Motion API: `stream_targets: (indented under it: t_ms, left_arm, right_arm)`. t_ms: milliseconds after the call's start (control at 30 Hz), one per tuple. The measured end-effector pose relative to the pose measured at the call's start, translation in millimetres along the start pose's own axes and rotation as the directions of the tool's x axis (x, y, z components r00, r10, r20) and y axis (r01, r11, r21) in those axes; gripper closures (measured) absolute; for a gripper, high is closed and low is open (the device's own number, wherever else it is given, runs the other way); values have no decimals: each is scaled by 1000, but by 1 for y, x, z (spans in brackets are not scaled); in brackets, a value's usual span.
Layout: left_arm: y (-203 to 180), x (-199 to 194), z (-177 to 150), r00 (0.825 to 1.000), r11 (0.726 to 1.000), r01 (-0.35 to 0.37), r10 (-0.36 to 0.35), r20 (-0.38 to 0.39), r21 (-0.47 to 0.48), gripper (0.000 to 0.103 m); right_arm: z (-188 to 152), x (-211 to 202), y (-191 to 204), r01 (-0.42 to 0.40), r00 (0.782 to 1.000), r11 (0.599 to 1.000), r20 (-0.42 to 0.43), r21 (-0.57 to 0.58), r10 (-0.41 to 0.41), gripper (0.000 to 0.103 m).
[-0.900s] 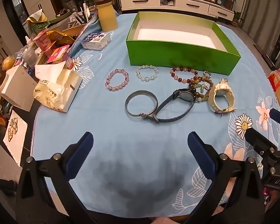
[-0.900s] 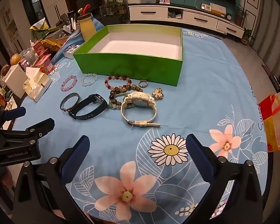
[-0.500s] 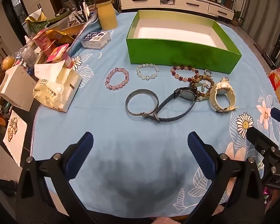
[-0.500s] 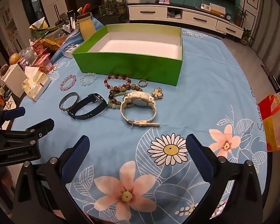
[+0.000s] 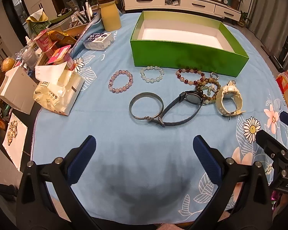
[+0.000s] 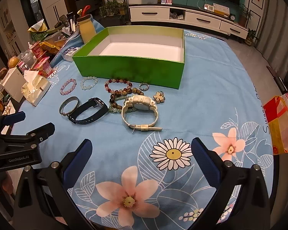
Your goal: Organize jewelry
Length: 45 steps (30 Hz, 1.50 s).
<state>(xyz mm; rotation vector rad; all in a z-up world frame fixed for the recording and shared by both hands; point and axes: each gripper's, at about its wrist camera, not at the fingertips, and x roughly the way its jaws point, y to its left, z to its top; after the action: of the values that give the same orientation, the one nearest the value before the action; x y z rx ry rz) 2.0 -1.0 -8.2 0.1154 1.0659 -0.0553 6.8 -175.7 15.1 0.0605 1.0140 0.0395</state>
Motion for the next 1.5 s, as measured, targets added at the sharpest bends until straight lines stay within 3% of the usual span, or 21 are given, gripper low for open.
stream_targets:
  t_ms: [1500]
  left_arm:
    - [0,1,-3,1000,1000,-8,8,-4,10,2]
  right_arm:
    - [-3,-2,1,-11,1000,1000,2,13,11,1]
